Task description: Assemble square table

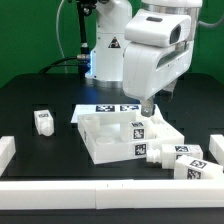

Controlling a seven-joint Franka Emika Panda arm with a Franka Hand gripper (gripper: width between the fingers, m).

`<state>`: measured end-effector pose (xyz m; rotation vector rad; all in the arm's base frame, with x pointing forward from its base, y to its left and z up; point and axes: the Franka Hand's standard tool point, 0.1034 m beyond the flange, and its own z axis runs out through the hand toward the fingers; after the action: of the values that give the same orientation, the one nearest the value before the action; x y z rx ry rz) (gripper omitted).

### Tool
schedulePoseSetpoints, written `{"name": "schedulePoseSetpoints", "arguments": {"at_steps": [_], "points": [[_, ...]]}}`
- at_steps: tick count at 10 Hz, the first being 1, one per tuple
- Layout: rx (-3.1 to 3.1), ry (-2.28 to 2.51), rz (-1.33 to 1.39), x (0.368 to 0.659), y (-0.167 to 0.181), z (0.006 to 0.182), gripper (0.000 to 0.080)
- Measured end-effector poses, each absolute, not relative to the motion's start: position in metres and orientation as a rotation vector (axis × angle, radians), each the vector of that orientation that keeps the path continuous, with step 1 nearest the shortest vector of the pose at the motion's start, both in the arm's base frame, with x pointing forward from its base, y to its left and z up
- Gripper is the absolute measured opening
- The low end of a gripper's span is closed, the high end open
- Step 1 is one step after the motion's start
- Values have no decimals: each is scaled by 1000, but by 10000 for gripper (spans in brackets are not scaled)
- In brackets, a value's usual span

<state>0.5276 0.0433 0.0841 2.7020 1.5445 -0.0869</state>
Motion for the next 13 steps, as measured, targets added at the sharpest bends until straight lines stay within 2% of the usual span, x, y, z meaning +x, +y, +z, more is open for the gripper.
{"name": "schedulePoseSetpoints", "arguments": {"at_steps": [3, 4, 8, 10, 13], "points": [[2494, 1708, 213, 547, 58, 84, 650], [2511, 1702, 192, 541, 54, 75, 650], [2513, 1701, 186, 542, 53, 75, 650], [2519, 1703, 179, 542, 55, 68, 650], [2508, 1721, 180, 558, 59, 61, 650]]}}
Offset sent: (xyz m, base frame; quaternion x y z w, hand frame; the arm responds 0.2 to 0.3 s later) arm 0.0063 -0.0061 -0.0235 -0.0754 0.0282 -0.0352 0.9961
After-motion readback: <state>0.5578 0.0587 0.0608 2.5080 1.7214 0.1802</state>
